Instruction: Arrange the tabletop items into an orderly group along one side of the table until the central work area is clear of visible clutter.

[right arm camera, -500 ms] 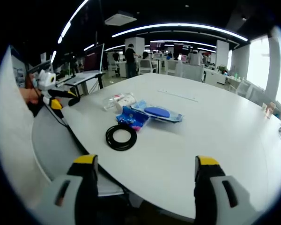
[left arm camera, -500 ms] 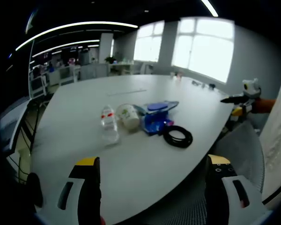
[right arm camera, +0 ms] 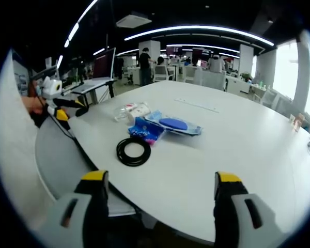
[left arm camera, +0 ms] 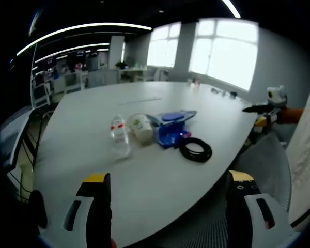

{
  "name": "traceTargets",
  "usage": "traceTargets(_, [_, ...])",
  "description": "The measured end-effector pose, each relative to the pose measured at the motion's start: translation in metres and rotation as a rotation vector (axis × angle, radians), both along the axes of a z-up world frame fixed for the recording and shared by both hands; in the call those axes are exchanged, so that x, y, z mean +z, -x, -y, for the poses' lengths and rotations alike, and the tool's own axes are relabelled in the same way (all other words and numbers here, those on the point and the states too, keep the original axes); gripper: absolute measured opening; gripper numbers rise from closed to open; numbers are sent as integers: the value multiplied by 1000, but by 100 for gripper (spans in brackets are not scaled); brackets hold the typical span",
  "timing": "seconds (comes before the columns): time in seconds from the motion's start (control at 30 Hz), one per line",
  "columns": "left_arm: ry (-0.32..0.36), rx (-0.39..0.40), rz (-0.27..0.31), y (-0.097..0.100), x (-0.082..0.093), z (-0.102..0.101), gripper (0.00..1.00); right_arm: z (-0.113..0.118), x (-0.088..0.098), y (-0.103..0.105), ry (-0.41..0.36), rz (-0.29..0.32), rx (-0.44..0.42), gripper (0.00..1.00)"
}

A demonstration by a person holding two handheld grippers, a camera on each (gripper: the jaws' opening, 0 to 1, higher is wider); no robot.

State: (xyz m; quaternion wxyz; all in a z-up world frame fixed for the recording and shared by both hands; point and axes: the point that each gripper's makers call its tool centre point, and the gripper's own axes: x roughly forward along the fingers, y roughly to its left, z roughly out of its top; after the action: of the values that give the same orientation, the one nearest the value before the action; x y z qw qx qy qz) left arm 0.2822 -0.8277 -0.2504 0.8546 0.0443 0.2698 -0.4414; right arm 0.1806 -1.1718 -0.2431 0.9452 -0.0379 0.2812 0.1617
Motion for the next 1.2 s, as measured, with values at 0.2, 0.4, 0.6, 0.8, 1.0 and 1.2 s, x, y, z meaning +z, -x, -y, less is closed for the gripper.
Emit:
traceTargets(0.2, [1,1,-1,0,0,0,89,1,0,-2,2,-1,5,84])
traceTargets(0.4, [0,3,-2,-1,-1,-1,89,2,1,-5,7,-3,11,83])
traceTargets(0.6, [-2,3,-3,-1,-1,-1,89,2,0,-5,6,-6,13,83])
traceTargets(0.8, [-2,2,-3,-1,0,-1,88,2,0,-5,7,-8,14,83])
traceTargets(1.0, [-1,2,-3,0,1,0,88,3,-2,-4,7,-10,14,83])
traceTargets(1.2, [-1,-2,-2,0,1,1,88,2,-2,-3,6,-12,15,83])
